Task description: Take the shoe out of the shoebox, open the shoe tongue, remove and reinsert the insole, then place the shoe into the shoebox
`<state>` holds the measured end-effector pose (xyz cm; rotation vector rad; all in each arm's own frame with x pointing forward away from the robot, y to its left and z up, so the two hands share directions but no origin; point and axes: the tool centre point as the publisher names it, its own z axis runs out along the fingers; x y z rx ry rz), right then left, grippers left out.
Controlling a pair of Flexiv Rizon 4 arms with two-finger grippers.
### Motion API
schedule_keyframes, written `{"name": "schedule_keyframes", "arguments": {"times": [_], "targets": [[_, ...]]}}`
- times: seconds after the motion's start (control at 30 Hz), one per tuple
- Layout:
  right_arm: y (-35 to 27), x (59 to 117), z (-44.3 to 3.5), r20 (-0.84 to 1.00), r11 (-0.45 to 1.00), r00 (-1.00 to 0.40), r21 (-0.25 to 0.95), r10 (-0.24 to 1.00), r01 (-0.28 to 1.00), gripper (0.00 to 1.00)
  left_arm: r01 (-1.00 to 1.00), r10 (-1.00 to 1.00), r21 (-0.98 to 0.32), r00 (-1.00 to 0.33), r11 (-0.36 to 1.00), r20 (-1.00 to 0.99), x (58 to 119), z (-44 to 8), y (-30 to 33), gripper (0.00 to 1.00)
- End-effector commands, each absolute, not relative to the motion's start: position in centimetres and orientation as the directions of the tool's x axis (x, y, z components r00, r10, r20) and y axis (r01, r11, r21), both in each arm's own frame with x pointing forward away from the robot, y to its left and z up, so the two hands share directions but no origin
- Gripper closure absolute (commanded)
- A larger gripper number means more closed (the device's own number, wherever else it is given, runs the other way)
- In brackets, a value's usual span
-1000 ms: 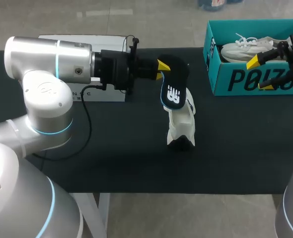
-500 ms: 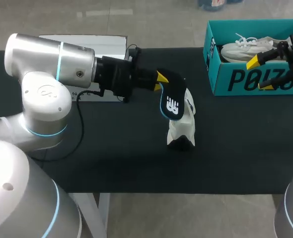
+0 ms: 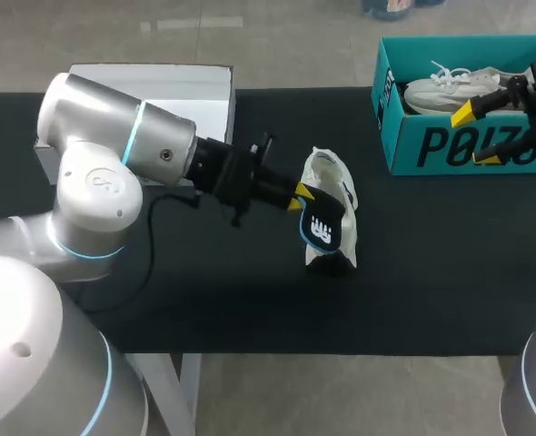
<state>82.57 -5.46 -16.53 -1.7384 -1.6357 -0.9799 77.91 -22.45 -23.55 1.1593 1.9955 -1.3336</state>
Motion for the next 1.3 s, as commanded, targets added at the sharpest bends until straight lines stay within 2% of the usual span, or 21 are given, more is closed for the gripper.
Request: {"name": "schedule_keyframes", "arguments": {"times": [0.03,0.63,0.8,0.97,1.3], "targets": [[-5.5,82.5,-16.5,0.809,-0.106,-0.007,0.085,0.588,0.991,0.00,0.849,0.383,-0.500,-0.525,0.170,-0.760,78.7,-25.1,-23.8,1.00],[-5.5,82.5,-16.5,0.809,-0.106,-0.007,0.085,0.588,0.991,0.00,0.853,0.393,-0.497,-0.515,0.157,-0.761,78.9,-25.6,-23.9,1.00],[-5.5,82.5,-16.5,0.809,-0.106,-0.007,0.085,0.588,0.991,0.00,0.840,0.402,-0.518,-0.535,0.161,-0.743,80.1,-27.3,-24.7,1.00],[-5.5,82.5,-16.5,0.809,-0.106,-0.007,0.085,0.588,0.991,0.00,0.842,0.424,-0.530,-0.519,0.102,-0.742,80.5,-29.1,-25.6,1.00],[-5.5,82.5,-16.5,0.809,-0.106,-0.007,0.085,0.588,0.991,0.00,0.847,0.465,-0.528,-0.494,0.065,-0.735,81.0,-30.4,-26.7,1.00]]}}
